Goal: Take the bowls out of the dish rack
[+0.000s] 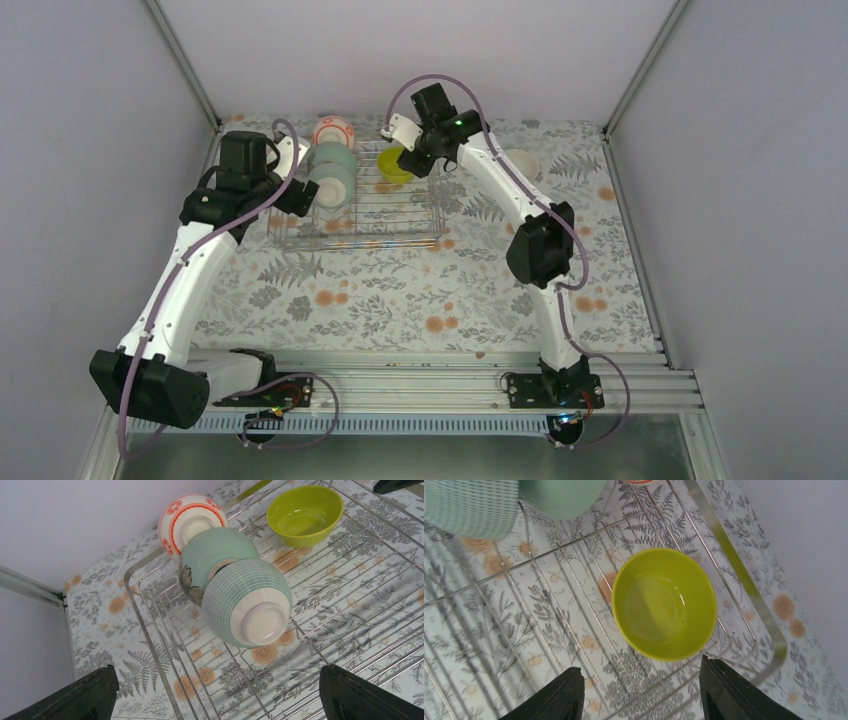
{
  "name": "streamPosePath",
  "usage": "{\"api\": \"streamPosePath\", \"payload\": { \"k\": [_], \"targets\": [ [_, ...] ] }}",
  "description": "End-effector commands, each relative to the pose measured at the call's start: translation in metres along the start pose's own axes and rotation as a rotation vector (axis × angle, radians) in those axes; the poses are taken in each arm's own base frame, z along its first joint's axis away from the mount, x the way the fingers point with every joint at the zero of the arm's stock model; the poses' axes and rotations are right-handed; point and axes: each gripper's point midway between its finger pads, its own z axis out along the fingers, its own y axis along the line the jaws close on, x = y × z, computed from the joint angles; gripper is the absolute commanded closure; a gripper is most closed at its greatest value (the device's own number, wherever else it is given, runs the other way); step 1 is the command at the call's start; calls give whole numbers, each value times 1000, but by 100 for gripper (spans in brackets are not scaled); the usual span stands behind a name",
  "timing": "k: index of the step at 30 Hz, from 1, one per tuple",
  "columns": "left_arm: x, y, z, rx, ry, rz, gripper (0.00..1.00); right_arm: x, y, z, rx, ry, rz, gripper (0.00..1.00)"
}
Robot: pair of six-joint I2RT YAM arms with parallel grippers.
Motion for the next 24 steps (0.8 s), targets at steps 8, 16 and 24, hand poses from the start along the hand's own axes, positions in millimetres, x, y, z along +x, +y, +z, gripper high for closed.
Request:
{"api": "streamPosePath", "payload": {
  "k": [8, 16, 24],
  "targets": [
    [4, 5, 0, -29, 1, 16, 0, 3, 28, 88, -120, -52, -52, 42],
    [7, 4, 4, -24, 7, 14, 0, 10, 30, 115, -102, -39, -55, 42],
    [11, 4, 5, -27, 15, 17, 0, 13, 23, 124, -63, -26, -64, 44]
  ]
}}
